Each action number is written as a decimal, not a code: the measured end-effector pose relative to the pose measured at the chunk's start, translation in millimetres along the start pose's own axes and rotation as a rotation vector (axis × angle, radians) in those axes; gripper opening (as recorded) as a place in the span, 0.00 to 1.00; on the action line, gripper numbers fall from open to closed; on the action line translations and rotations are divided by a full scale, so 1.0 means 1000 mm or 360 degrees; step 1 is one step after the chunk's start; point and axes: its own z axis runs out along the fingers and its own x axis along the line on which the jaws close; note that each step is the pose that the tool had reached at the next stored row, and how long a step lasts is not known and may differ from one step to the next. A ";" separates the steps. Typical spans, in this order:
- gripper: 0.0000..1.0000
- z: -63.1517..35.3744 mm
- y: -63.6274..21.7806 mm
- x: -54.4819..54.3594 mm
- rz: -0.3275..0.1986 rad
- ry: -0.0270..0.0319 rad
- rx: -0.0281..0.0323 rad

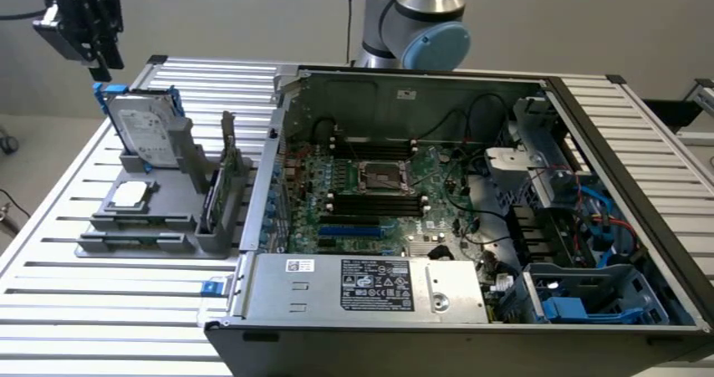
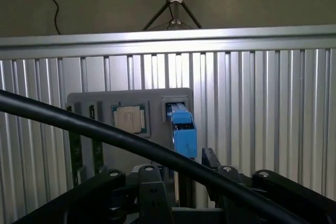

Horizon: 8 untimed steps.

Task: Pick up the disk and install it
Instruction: 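Pick up the disk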

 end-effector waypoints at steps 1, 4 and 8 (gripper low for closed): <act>0.42 0.0018 0.0002 0.000 -0.0001 0.00001 -0.00002; 0.42 0.0072 0.0014 0.000 -0.0003 0.00000 0.00001; 0.50 0.0146 0.0038 -0.001 -0.0006 0.00002 0.00005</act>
